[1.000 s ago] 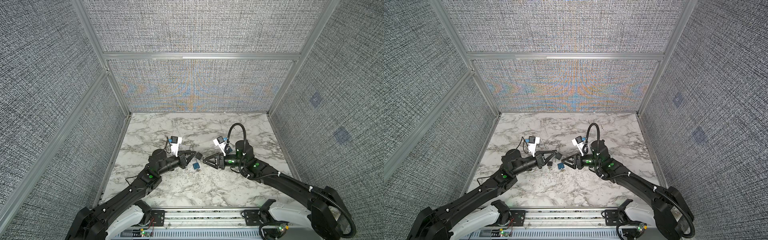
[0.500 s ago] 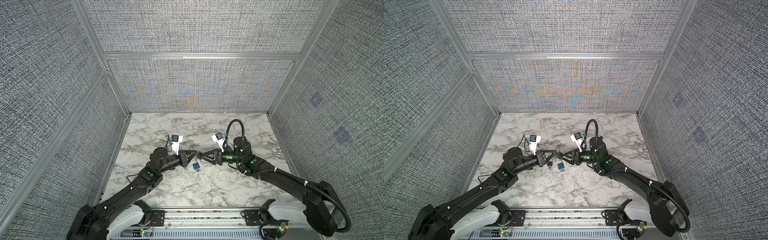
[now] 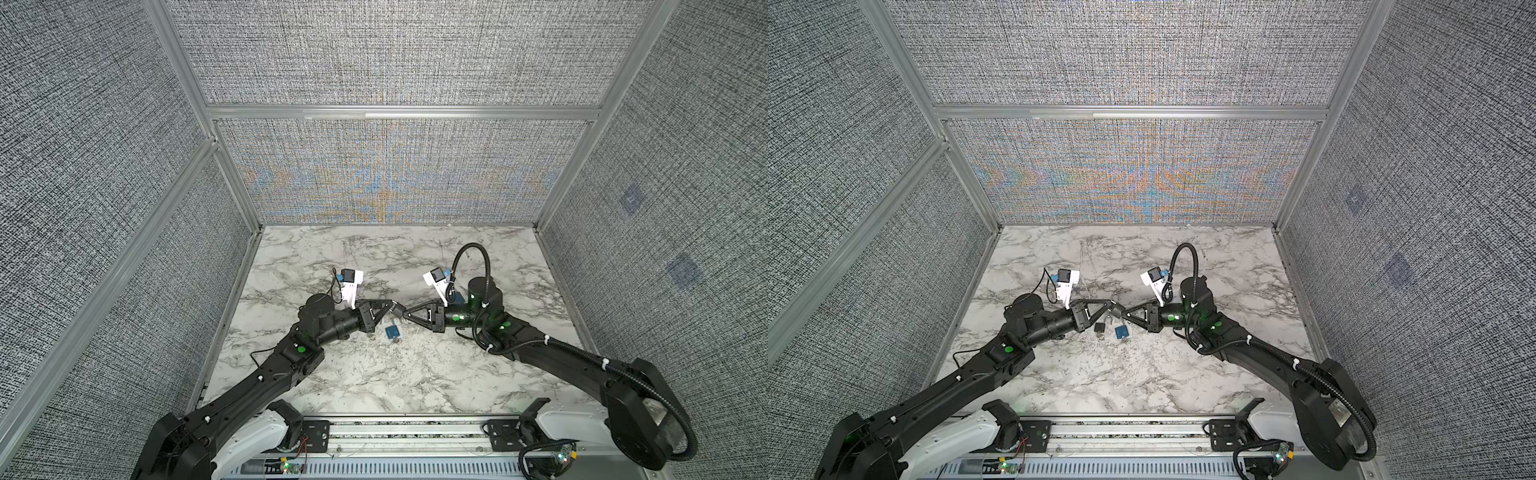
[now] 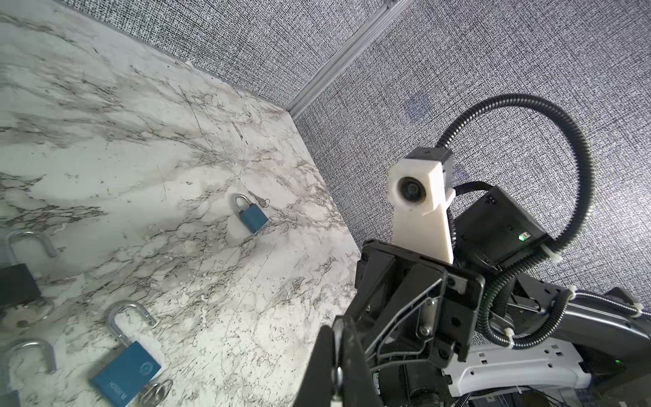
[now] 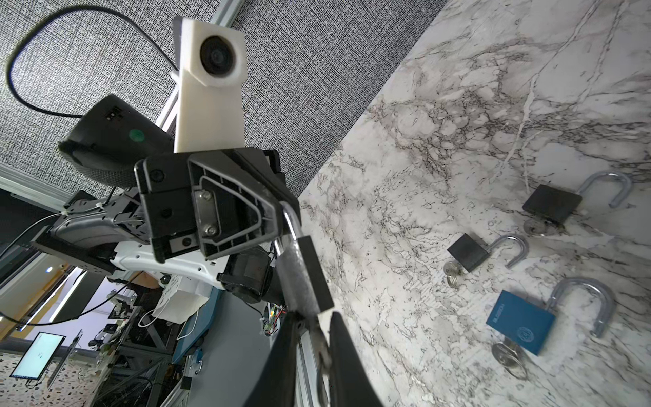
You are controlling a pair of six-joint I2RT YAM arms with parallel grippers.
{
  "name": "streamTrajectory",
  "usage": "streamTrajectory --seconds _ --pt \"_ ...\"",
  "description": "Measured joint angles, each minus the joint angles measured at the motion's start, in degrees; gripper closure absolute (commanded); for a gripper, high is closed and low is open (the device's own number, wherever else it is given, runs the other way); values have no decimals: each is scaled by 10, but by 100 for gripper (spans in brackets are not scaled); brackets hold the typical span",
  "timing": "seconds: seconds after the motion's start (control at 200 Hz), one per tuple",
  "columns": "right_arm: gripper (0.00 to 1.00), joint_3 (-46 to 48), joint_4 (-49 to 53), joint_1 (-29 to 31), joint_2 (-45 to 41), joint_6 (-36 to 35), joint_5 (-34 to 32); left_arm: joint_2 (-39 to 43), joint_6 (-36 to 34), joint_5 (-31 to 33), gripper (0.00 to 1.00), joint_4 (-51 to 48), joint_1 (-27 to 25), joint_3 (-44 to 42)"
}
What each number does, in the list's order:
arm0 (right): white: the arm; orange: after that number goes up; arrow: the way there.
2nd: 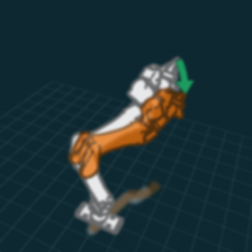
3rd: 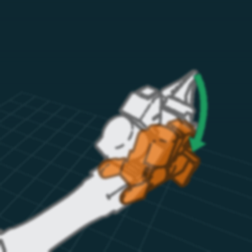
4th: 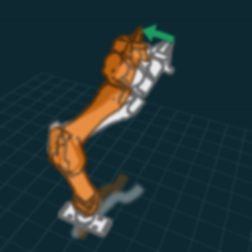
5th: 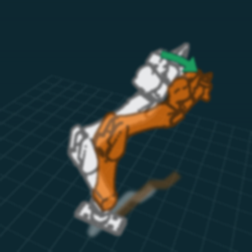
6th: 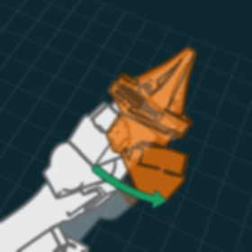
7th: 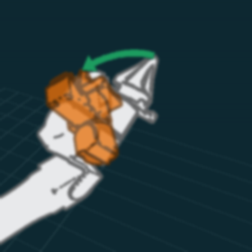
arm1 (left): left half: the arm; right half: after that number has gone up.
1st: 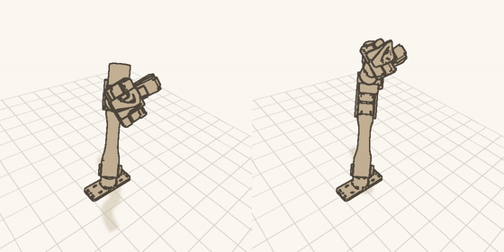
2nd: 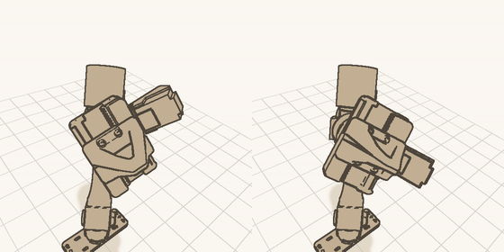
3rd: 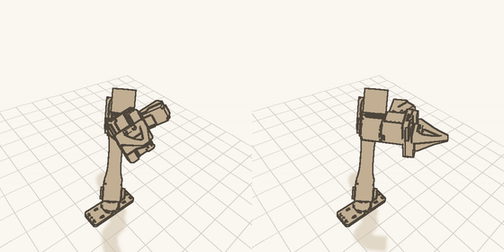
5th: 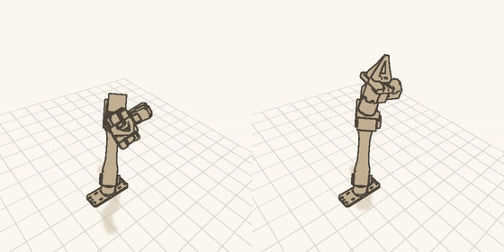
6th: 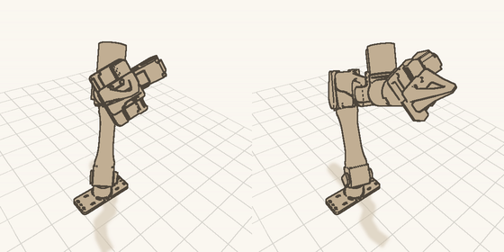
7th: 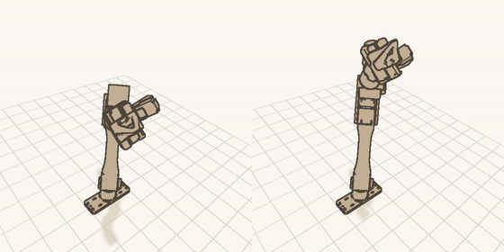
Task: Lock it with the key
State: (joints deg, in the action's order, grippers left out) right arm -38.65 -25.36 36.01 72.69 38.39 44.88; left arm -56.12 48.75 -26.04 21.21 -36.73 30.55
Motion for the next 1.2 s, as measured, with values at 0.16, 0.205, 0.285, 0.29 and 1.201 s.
streamTrajectory --seconds 0.16,0.205,0.285,0.29,1.201 --pt "84 5 -7 0 0 6 2 3 11 6 100 0 0 -5" --pt "84 6 -8 0 1 7 2 4 12 7 100 1 -1 -7" --pt "85 8 -11 0 2 9 4 4 13 7 100 2 -1 -10" --pt "85 8 -11 0 2 9 4 4 13 7 100 2 -1 -10" --pt "100 64 -75 -30 -13 63 21 45 12 34 100 -11 36 -12"
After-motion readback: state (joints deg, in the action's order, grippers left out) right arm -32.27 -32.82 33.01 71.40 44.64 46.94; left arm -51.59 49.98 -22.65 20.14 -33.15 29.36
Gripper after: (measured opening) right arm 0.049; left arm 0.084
